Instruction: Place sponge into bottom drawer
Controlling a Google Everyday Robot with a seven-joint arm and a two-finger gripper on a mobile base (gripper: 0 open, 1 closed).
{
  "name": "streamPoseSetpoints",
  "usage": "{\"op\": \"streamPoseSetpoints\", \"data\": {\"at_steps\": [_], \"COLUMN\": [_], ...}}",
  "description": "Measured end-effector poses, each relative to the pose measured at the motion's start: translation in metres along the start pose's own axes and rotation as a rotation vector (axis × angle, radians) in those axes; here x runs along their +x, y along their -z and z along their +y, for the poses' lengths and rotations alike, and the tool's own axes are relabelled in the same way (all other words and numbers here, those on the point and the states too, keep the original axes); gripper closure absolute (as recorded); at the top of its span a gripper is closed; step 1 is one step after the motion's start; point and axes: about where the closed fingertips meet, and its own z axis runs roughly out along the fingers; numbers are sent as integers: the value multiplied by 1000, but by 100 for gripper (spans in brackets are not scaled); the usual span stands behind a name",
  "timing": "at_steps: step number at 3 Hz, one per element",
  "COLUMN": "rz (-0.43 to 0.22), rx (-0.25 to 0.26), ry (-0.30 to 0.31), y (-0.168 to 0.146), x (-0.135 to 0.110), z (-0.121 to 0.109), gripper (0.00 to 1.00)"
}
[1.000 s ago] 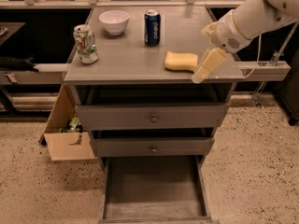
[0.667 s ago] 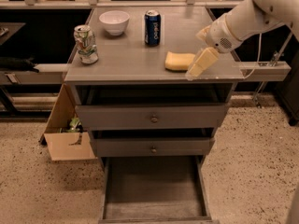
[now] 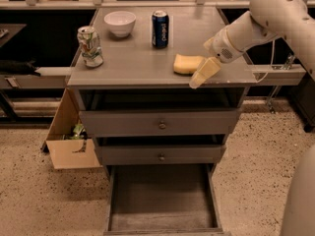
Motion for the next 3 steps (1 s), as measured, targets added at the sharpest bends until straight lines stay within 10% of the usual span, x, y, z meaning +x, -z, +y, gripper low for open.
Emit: {"op": "streamPoseSetpoints", "data": {"at_steps": [1, 3], "rz": [12, 0], "rx": [12, 4], "ry": [-21, -42], "y": [-11, -18], "x": [2, -2], "z": [-7, -13], "gripper": [0, 41]}}
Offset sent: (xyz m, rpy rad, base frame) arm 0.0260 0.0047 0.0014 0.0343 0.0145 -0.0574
